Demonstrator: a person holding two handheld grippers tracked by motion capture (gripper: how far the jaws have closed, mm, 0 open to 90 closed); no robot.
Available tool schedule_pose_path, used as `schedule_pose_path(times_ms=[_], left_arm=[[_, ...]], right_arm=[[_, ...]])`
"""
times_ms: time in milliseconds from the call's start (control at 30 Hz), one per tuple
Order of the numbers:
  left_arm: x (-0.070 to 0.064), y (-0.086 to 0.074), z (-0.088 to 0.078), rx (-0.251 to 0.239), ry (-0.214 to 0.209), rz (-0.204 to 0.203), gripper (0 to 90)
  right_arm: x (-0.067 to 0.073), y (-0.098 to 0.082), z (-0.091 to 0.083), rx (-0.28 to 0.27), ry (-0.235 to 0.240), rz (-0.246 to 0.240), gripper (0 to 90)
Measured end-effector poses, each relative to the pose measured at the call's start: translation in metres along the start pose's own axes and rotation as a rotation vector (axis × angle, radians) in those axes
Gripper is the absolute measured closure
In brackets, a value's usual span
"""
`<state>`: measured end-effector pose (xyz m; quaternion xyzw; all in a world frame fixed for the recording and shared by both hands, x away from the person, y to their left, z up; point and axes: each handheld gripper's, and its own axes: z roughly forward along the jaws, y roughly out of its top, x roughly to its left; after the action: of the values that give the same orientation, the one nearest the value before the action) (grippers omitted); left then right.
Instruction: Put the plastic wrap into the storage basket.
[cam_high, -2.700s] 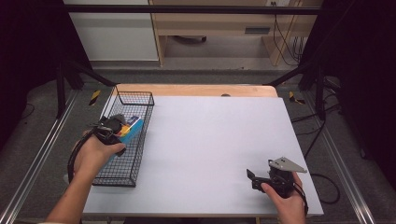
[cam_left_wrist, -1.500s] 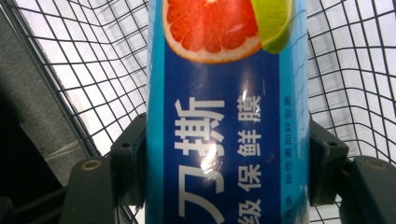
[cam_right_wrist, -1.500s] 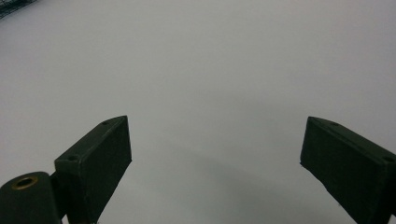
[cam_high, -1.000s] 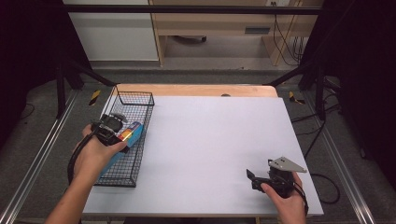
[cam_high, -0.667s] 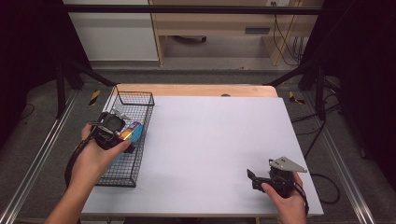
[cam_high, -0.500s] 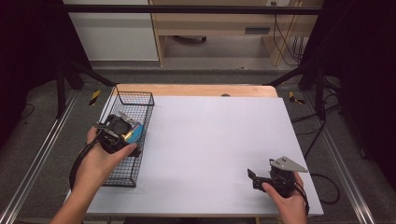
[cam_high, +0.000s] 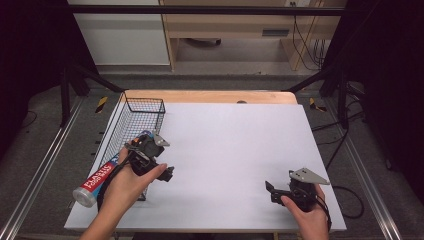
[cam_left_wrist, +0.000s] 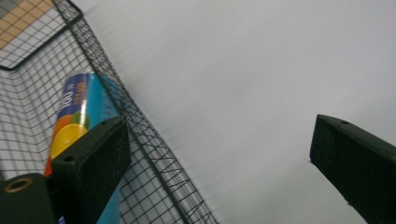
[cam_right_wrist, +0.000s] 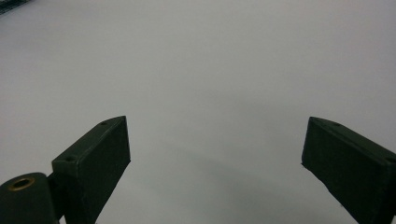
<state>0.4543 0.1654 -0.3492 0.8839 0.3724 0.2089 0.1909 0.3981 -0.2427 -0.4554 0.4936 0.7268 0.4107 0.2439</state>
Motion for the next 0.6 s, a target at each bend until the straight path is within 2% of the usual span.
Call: schedule_pose_path(times_ms=[133, 367, 467, 600], left_arm=[[-0.008, 0.001, 0.010, 0.007, -0.019, 0.009, 5.6], [-0.018, 0.000, 0.026, 0.016, -0.055, -0.003, 5.6], [-0.029, -0.003, 0.041, 0.013, -0.084, -0.002, 5.3], [-0.036, -0.006, 0.051, 0.014, -0.102, -0.001, 5.3]], right_arm=[[0.000, 0.000, 0.000, 0.001, -0.001, 0.001, 8.0], [0.000, 0.000, 0.000, 0.005, -0.001, -0.001, 8.0], [0.000, 0.000, 0.000, 0.004, -0.002, -0.005, 8.0], [0.000, 0.000, 0.001, 0.005, -0.001, -0.010, 7.9]])
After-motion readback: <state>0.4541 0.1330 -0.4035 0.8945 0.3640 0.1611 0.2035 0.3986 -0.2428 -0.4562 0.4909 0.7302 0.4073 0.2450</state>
